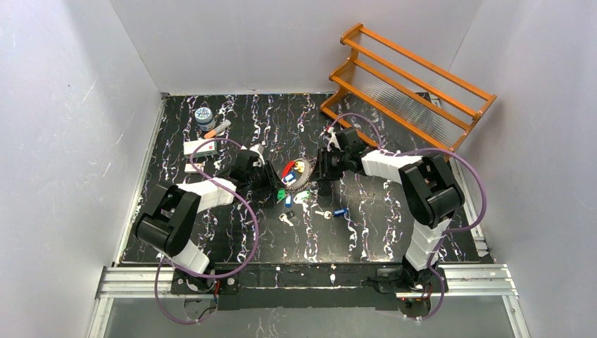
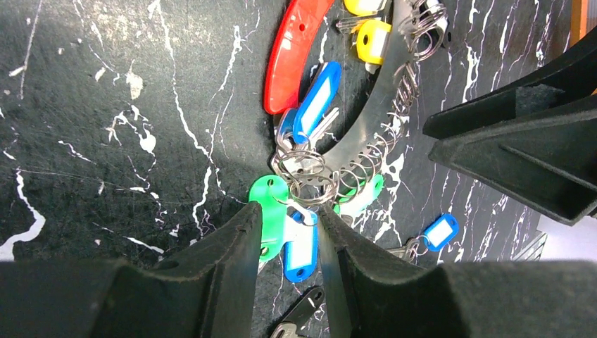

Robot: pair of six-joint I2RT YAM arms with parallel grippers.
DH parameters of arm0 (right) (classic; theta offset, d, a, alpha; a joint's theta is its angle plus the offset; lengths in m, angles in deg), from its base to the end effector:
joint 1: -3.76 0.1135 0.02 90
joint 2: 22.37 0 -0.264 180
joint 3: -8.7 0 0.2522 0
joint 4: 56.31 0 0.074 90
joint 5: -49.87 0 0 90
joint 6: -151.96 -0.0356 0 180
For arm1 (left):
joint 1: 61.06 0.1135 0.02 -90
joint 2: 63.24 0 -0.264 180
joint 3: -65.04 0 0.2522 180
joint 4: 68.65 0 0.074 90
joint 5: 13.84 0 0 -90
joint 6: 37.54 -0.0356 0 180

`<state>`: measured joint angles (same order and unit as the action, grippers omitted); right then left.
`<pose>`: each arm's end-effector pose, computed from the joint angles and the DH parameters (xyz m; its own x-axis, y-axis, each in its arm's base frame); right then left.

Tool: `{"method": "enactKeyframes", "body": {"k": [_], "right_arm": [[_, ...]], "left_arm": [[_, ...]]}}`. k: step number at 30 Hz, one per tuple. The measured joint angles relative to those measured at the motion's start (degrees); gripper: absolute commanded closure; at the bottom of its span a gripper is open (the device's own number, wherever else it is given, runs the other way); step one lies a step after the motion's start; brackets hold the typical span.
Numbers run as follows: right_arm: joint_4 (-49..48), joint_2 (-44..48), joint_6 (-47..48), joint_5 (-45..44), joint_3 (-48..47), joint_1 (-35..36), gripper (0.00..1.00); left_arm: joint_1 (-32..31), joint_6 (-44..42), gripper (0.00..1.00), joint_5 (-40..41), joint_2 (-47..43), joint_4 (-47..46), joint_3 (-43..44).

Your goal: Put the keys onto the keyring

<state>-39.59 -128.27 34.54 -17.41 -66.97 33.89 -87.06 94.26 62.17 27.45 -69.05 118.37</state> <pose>0.3245 0.2042 0.1624 -0.8793 -0.0192 -0.4760 -0.3224 0.7596 0.5649 0.2752 -0.1438 0.1592 -0.8021 -0.3284 -0.4988 0.0863 0.7627 -0.6410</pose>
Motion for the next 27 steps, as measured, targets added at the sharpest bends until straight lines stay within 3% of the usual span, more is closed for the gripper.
{"method": "enactKeyframes", "body": {"k": [5,11,22,27], "right_arm": [[-3.43,0.87,-2.56,2.29,3.19,-0.44,0.53],[-6.93,0.94,-5.6,5.84,5.27,-3.26,0.68],[-13.62,-3.87,-9.9,12.57,5.27,-4.13,0.63],[-14.34,-5.77,-11.04,14.1,5.16,-4.13,0.72]], "left_arm": [[0.0,-0.02,0.67,-0.02,-0.74,0.04,-0.72],[0.0,-0.07,0.66,0.02,-3.15,0.02,-1.46],[0.0,-0.26,0.66,0.83,-5.9,0.09,-2.86],[0.0,-0.28,0.66,0.94,-5.9,0.28,-2.91]]}}
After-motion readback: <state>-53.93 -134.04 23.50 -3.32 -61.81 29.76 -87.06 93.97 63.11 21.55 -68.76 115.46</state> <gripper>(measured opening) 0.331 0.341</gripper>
